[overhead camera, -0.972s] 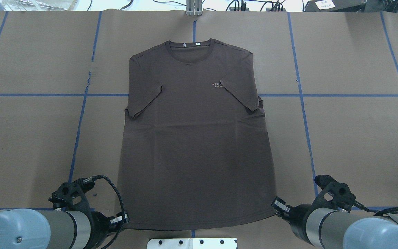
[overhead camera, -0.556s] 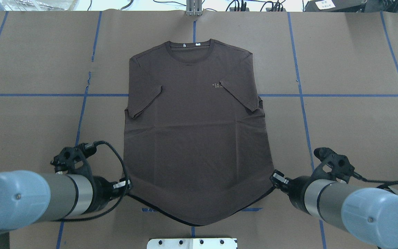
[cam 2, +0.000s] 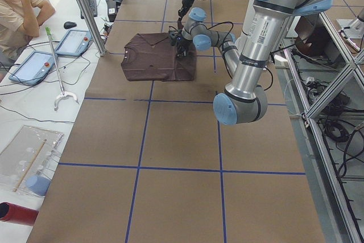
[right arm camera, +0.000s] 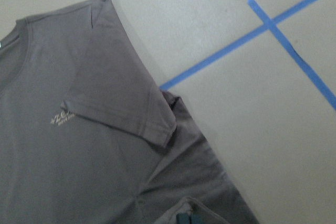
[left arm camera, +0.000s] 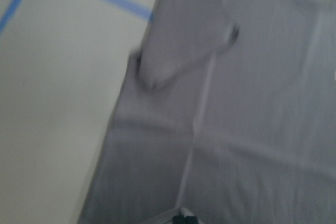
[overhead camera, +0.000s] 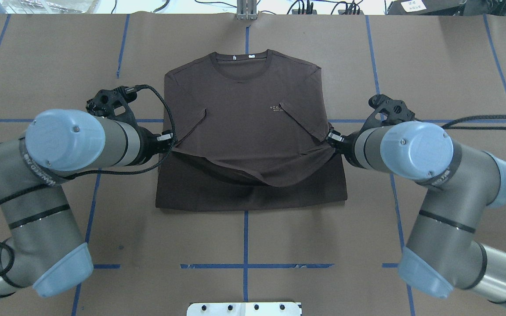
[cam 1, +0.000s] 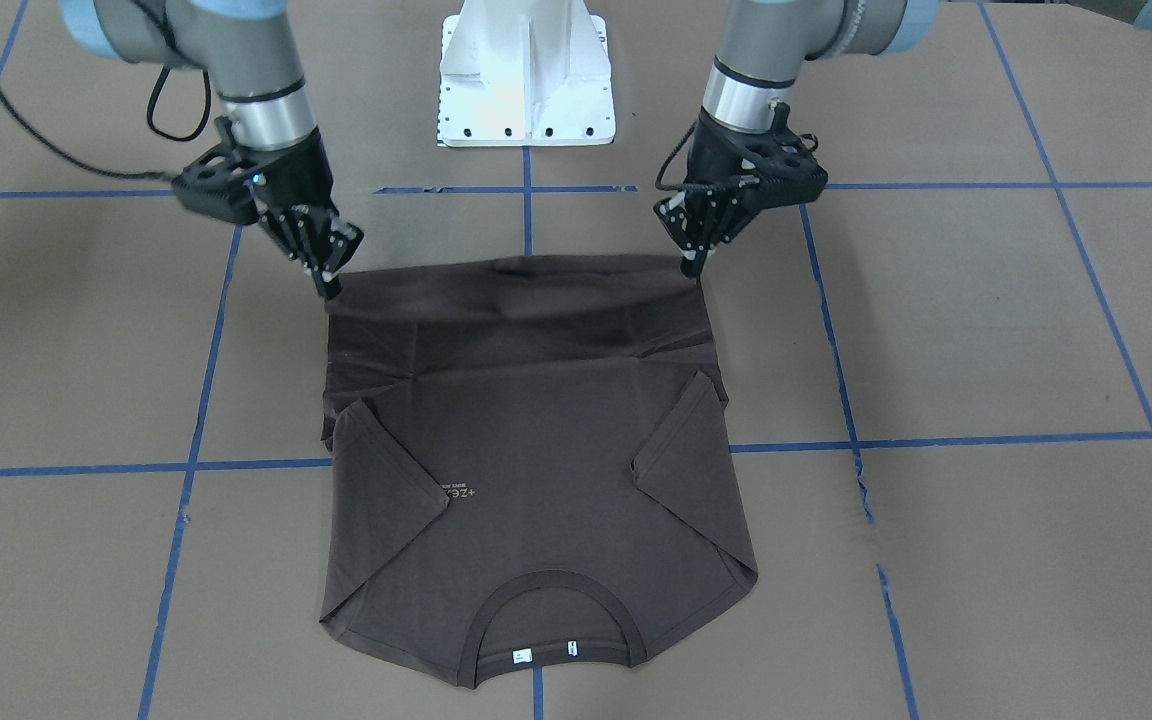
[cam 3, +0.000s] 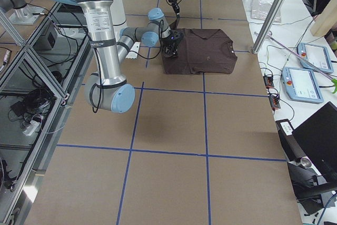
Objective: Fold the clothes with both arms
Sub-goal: 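Lift the hem with both grippers and fold it toward the collar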
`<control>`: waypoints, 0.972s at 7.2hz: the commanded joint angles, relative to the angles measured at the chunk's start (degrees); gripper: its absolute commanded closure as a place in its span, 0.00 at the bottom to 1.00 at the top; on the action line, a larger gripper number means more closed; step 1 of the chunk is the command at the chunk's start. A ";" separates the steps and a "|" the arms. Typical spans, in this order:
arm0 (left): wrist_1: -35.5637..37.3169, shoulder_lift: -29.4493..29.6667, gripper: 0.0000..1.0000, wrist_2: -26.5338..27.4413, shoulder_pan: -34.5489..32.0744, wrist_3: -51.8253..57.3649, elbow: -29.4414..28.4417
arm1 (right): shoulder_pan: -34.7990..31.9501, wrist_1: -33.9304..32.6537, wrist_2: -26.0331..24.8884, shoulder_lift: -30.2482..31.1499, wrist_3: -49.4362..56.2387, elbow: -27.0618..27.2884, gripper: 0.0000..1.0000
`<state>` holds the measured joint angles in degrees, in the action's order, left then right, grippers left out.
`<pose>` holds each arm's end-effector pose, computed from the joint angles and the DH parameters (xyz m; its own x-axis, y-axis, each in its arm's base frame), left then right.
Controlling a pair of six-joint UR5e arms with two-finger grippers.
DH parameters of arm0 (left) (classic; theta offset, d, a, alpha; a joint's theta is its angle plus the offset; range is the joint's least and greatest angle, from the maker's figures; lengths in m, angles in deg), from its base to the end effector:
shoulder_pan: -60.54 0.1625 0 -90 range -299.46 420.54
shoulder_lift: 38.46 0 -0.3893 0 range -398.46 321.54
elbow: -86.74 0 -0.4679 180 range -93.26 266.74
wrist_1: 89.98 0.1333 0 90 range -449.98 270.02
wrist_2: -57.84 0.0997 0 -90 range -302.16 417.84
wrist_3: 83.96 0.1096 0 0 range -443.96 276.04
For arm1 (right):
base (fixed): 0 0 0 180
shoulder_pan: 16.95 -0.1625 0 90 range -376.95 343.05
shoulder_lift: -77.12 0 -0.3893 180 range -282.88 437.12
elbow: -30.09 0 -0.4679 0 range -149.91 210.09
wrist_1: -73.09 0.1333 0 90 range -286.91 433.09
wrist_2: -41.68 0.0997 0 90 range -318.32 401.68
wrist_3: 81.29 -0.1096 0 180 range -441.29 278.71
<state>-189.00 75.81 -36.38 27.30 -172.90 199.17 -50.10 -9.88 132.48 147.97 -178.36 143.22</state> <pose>0.4561 -0.4486 0.1561 0.4802 -0.2926 -0.8269 0.4870 0.8730 -0.0262 -0.4487 -0.4504 0.2113 0.4755 0.4576 0.7514 -0.6010 0.7927 -0.1024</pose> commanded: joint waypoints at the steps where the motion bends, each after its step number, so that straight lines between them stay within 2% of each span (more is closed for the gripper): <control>1: -13.13 2.62 1.00 0.18 -5.25 4.82 -13.91 | -7.26 0.61 1.22 -8.13 6.70 -14.18 1.00; 2: -19.31 5.32 1.00 0.36 -7.09 4.92 -20.78 | -8.76 0.70 1.13 -13.14 7.24 -21.30 1.00; 3: -19.81 6.48 1.00 0.54 -8.06 4.92 -23.20 | -9.30 1.14 1.22 -16.32 7.42 -26.33 1.00; 5: -19.90 8.33 1.00 2.19 -9.65 4.92 -25.59 | -10.70 8.76 1.22 -20.55 7.51 -36.27 1.00; 7: -20.25 9.22 1.00 4.05 -9.65 4.92 -28.49 | -12.19 9.05 1.22 -24.25 8.21 -41.66 1.00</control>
<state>-209.10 84.41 -33.16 17.77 -168.02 171.99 -61.14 -1.46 133.69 126.00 -170.66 105.00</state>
